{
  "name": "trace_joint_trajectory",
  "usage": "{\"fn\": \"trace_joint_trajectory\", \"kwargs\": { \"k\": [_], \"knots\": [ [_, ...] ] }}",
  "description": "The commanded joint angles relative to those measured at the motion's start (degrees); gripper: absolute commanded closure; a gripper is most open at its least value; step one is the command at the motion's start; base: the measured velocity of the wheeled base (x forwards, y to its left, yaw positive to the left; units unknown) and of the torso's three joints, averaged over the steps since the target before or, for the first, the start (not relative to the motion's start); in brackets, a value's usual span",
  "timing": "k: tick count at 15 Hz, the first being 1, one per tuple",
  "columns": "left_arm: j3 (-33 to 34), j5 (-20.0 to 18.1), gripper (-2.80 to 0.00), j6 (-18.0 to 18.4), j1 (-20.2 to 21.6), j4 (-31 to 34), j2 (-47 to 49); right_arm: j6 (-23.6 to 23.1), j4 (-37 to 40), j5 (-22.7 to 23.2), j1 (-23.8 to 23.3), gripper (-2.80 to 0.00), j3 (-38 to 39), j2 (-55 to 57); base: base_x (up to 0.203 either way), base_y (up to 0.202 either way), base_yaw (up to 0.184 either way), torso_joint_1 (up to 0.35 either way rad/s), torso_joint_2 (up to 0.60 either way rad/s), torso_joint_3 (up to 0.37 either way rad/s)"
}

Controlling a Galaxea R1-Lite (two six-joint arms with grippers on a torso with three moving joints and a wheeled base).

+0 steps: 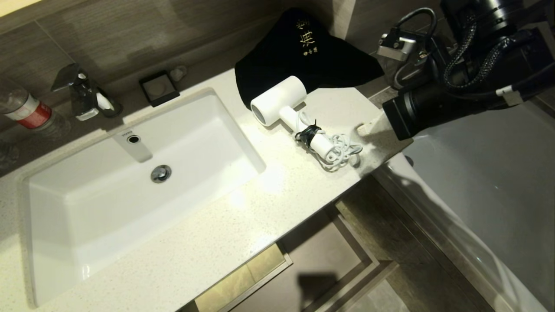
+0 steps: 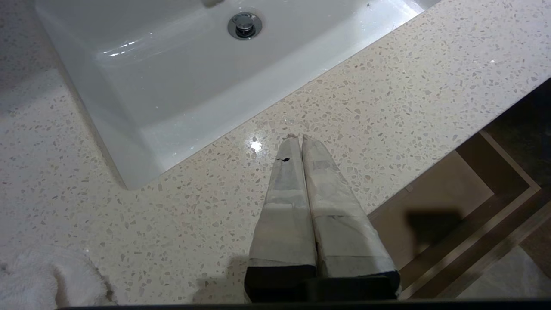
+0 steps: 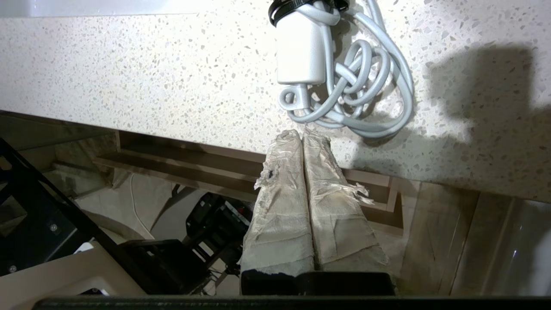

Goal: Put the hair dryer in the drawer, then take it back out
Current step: Pick up the hairdryer

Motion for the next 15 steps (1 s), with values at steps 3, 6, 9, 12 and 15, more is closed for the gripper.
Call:
{"fn": "trace_joint_trajectory", "kwargs": {
  "k": [3, 6, 9, 12, 15],
  "knots": [
    [-0.1, 0.0, 0.00, 0.0, 0.0, 0.0, 0.0, -2.6, -0.8, 0.2, 1.1, -2.80, 0.2, 1.9, 0.000, 0.000, 0.000, 0.000, 0.00, 0.000],
    [0.0, 0.0, 0.00, 0.0, 0.0, 0.0, 0.0, -6.1, -2.1, 0.0, 2.5, -2.80, 0.5, 2.2, 0.000, 0.000, 0.000, 0.000, 0.00, 0.000],
    [-0.1, 0.0, 0.00, 0.0, 0.0, 0.0, -0.1, -6.4, -3.0, -0.1, 3.9, -2.80, 0.7, 3.5, 0.000, 0.000, 0.000, 0.000, 0.00, 0.000],
    [0.0, 0.0, 0.00, 0.0, 0.0, 0.0, -0.1, -8.5, -7.5, -0.1, 4.1, -2.80, 0.9, 6.4, 0.000, 0.000, 0.000, 0.000, 0.00, 0.000],
    [0.0, 0.0, 0.00, 0.0, 0.0, 0.0, 0.0, -14.2, -10.9, -0.2, 4.0, -2.80, 0.5, 9.1, 0.000, 0.000, 0.000, 0.000, 0.00, 0.000]
  ]
}}
